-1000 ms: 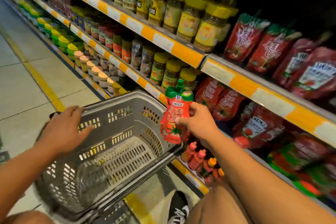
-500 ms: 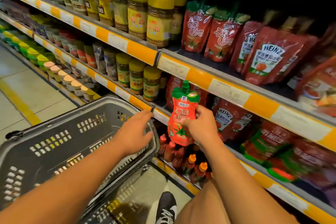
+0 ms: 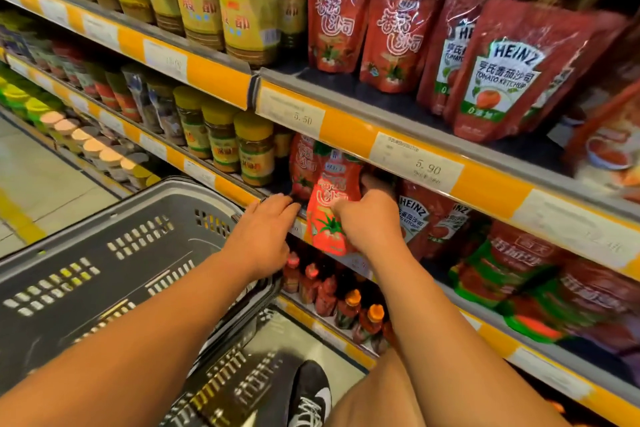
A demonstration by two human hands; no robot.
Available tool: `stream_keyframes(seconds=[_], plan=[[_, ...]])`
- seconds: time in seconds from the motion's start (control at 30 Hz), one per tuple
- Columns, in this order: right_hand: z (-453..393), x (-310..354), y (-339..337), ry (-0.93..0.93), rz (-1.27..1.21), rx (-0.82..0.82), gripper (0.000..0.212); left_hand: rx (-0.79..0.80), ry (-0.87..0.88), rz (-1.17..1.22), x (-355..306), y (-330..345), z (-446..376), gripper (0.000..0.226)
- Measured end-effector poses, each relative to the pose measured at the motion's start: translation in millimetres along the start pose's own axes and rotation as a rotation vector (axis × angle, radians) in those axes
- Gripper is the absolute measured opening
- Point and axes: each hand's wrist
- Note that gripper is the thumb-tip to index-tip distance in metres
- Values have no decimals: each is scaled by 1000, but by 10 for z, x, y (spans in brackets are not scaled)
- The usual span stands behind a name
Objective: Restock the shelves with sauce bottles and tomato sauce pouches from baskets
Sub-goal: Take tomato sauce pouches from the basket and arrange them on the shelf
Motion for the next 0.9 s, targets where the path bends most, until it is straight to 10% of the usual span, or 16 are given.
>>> stream_keyframes(seconds=[0.9], plan=[[-90, 182, 305, -1, -150, -199, 41, -85, -2, 43, -69, 115, 15, 83]])
Point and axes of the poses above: each hand's wrist, its own z-axis away from the middle knuckle, its own y-axis out of the palm, x = y × z, and after that the axes turned 12 degrees about z, right-handed
